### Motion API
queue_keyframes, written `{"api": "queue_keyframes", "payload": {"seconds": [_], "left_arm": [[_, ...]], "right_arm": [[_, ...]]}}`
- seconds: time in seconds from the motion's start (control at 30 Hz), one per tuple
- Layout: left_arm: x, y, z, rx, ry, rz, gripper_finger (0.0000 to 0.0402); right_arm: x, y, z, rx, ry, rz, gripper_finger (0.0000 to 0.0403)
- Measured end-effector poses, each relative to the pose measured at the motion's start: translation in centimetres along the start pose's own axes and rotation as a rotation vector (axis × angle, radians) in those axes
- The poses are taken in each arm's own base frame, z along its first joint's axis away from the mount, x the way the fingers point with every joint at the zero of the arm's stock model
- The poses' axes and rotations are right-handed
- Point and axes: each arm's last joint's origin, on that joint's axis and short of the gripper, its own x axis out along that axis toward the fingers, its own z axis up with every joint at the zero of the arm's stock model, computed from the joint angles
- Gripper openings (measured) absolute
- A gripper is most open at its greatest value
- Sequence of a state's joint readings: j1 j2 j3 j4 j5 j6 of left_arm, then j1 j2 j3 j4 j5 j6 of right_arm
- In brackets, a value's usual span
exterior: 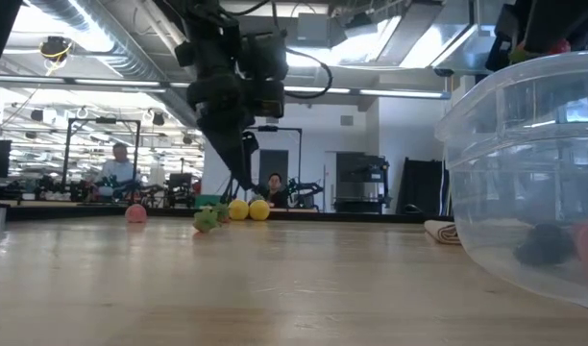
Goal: Pick and placing Produce into tupperware
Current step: Put the strawberry into the transparent container
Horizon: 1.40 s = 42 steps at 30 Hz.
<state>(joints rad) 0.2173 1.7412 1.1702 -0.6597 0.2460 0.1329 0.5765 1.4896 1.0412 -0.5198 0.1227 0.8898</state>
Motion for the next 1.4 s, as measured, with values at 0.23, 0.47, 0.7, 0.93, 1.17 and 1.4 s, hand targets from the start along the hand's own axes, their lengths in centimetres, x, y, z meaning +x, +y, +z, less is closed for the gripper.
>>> {"api": "queue_keyframes", "payload": {"seconds": [0.23,0.47,0.7,0.93,1.17,1.4], "left_arm": [[0.1,-0.5,0.0,0.011,0.009,-0.006,0.0253],[0.2,-0.8,-0.1,-0.008,0.025,0.011,0.0253],[0.2,-1.2,-0.7,-0.031,0.094,0.001,0.0259],[0.2,-1.6,-1.2,-0.128,0.153,0.008,0.0271],[0.4,-1.9,-1.1,-0.083,0.152,0.114,0.0269],[0.4,-2.1,-1.1,-0.056,0.157,0.159,0.0246]], "right_arm": [[0.6,0.6,-0.1,-0.005,0.004,0.048,0.0112],[2.2,0.6,-0.8,-0.017,0.064,0.022,0.0139],[3.0,0.8,-1.0,-0.017,0.121,0.053,0.0174],[2.6,1.3,-0.6,-0.026,0.111,0.077,0.0201],[1.7,2.5,0.5,-0.063,0.077,0.120,0.0199],[0.1,3.3,1.7,-0.099,0.062,0.082,0.0197]]}}
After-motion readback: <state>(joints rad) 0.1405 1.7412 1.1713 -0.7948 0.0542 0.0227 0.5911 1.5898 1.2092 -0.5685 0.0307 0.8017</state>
